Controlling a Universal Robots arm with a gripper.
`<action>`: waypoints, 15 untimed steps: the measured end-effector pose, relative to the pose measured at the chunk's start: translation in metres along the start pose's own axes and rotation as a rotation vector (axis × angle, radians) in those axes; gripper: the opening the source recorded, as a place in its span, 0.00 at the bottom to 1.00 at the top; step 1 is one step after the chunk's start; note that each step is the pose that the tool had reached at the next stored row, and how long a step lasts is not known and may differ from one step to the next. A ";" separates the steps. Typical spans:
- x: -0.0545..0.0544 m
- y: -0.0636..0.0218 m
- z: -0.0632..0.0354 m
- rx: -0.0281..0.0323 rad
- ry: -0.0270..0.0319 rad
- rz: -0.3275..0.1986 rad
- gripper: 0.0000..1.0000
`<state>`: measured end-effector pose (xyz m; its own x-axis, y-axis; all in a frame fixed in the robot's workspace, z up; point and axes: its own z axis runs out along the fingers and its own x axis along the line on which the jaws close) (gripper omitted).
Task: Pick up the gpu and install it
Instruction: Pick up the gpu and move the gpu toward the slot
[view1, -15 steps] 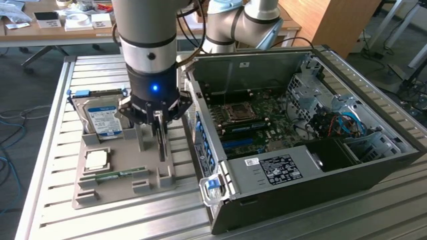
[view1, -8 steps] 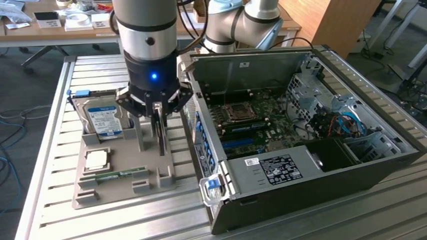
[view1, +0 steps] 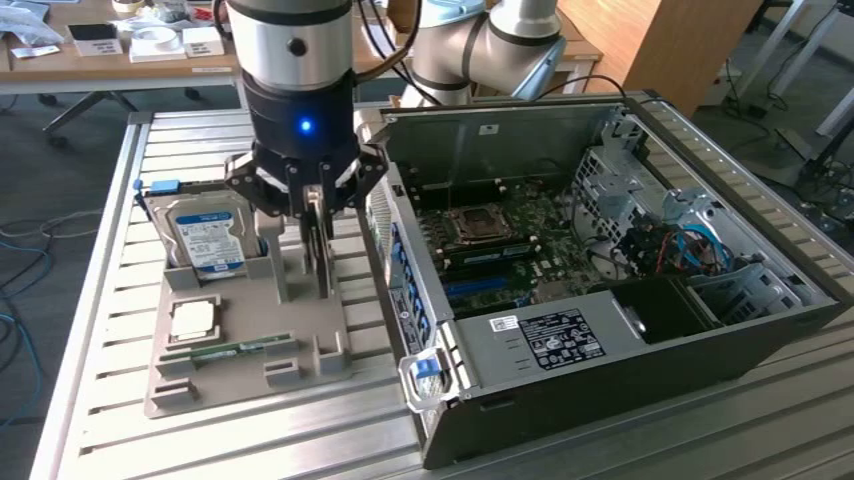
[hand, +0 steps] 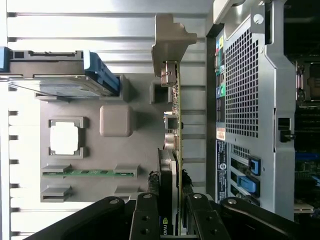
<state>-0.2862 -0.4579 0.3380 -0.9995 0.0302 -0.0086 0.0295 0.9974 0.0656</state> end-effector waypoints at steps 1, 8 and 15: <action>0.000 0.0001 -0.0019 -0.0001 0.0000 0.000 0.27; 0.000 0.0012 -0.0177 -0.0003 0.0000 0.000 0.27; 0.000 0.0023 -0.0351 -0.0003 0.0000 0.000 0.27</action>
<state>-0.2861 -0.4579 0.3732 -0.9995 0.0301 -0.0085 0.0295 0.9974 0.0659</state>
